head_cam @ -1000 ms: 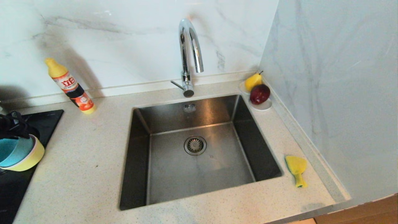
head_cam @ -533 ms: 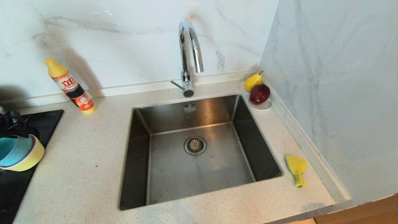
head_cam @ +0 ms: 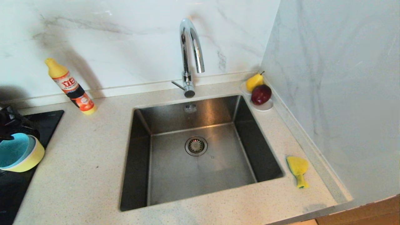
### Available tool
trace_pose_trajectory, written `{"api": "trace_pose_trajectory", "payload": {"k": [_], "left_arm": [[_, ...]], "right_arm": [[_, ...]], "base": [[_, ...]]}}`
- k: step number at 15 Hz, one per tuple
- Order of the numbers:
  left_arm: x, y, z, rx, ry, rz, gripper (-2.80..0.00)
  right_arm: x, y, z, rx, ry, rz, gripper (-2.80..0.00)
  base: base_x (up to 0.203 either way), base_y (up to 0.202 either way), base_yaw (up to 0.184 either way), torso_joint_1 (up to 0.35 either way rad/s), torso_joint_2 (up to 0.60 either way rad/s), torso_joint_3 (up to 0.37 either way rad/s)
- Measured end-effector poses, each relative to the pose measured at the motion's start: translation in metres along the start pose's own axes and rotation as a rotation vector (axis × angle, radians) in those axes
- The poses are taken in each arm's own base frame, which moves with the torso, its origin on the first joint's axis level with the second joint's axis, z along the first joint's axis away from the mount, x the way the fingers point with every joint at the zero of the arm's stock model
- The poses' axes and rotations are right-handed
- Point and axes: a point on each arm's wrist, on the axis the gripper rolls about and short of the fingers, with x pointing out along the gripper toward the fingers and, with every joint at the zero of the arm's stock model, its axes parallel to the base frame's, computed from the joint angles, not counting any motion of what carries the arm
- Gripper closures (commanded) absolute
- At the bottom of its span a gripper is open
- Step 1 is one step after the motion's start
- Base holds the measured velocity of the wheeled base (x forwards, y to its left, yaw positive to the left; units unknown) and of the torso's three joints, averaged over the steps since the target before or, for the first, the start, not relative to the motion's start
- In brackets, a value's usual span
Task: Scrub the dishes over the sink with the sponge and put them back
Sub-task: Place the bowl on the bowl
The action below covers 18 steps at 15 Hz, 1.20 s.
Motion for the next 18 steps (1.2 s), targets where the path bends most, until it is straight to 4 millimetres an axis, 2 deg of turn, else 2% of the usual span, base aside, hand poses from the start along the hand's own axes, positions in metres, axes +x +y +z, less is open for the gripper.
{"api": "trace_pose_trajectory", "payload": {"k": [5,10,15,18], "left_arm": [[-0.037,-0.021,0.014,0.118,-0.183,-0.188,0.0],[-0.072,-0.052,0.017,0.289,-0.33,-0.257,0.0],[-0.118,-0.091,0.003,0.435,-0.423,-0.331,0.0],[-0.137,-0.112,-0.013,0.609,-0.457,-0.354,0.0]], "right_arm": [[0.0,0.0,0.0,0.0,0.0,0.0,0.0],[0.0,0.0,0.0,0.0,0.0,0.0,0.0],[0.0,0.0,0.0,0.0,0.0,0.0,0.0],[0.0,0.0,0.0,0.0,0.0,0.0,0.0]], "base": [[0.0,0.0,0.0,0.0,0.0,0.0],[0.0,0.0,0.0,0.0,0.0,0.0],[0.0,0.0,0.0,0.0,0.0,0.0],[0.0,0.0,0.0,0.0,0.0,0.0]]}}
